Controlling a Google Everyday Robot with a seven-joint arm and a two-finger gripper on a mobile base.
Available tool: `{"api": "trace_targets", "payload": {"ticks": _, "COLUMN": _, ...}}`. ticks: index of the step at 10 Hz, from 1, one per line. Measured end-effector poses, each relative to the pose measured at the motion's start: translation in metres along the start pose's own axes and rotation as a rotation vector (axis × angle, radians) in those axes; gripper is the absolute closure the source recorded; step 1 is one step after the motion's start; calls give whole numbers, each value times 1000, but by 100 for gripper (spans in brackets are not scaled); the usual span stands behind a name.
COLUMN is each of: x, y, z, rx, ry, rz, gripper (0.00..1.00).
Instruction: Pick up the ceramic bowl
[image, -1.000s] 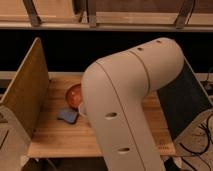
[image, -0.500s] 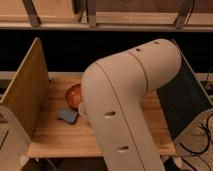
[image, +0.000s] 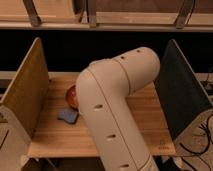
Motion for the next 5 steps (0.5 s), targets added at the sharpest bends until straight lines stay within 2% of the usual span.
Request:
{"api": "trace_targets", "payload": {"ticks": 3, "x": -16, "y": -3, "z": 27, "rx": -49, "ry": 7, "rz": -31, "gripper": 21}}
{"api": "trace_targets", "payload": {"ticks": 4, "x": -20, "y": -5, "z": 32, "rx": -71, "ry": -1, "rz": -25, "gripper": 26}}
{"api": "trace_targets", "payload": {"ticks": 5, "x": -24, "y": -6, "z": 36, "rx": -92, "ry": -12, "rz": -22, "gripper": 38}}
